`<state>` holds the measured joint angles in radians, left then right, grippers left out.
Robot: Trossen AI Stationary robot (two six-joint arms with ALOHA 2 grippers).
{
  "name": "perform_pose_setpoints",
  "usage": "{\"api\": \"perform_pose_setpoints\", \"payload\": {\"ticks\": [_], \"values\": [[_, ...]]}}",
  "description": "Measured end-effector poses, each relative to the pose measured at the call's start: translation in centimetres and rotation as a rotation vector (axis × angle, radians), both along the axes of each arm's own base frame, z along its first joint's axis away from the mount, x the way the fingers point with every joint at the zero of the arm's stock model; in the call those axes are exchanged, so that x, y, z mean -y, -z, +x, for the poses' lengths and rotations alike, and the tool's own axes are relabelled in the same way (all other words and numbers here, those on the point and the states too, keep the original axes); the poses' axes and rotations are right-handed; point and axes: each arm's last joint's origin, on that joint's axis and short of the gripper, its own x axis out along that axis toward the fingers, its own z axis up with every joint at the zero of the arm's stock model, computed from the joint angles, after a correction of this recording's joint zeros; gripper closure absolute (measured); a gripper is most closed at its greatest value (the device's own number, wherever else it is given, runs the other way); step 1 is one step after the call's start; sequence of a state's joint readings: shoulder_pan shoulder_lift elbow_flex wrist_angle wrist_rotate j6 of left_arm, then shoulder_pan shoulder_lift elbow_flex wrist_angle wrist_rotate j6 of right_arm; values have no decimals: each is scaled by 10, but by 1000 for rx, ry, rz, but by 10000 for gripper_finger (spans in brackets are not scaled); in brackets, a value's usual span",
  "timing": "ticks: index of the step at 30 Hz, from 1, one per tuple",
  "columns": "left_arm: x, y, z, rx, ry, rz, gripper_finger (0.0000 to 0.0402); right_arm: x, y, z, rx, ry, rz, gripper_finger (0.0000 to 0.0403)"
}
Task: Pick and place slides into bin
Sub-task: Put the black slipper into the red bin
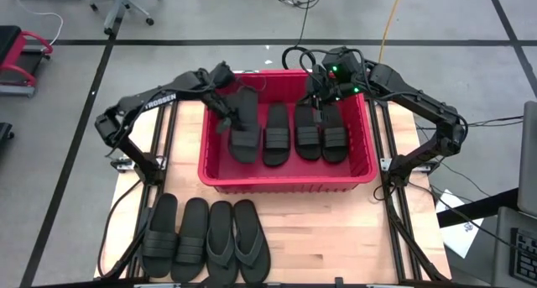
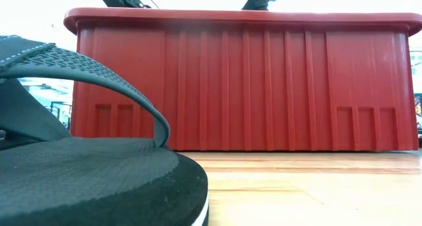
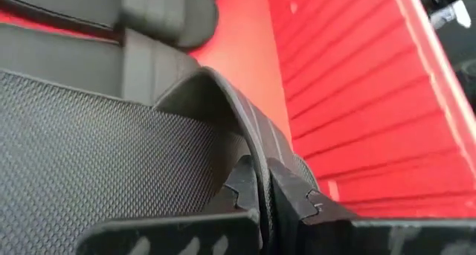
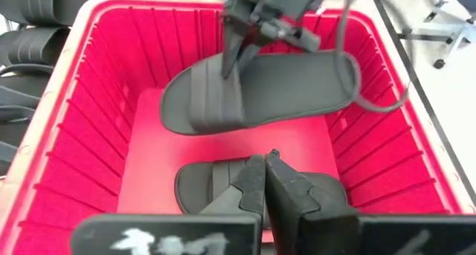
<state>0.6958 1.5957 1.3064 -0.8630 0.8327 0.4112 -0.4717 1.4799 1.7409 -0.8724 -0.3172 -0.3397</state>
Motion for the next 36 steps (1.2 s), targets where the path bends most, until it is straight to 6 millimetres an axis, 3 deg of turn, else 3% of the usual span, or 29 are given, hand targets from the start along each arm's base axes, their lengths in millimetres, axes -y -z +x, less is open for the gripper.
{"api": "perform_pose_setpoints", "payload": {"ticks": [7,17,28,32,36], "values": [[2,18,-1,-41,6,44,402,0,0,0,8,26,32,402],[1,24,6,-60,5,115,402,0,0,1,11,49,61,402],[-5,45,18,-26,44,2,402,0,0,0,10,57,70,402],[-4,47,17,-42,37,-18,401,0,0,1,10,57,71,402],[-3,62,10,-97,20,-27,401,0,0,0,5,57,73,402]]}}
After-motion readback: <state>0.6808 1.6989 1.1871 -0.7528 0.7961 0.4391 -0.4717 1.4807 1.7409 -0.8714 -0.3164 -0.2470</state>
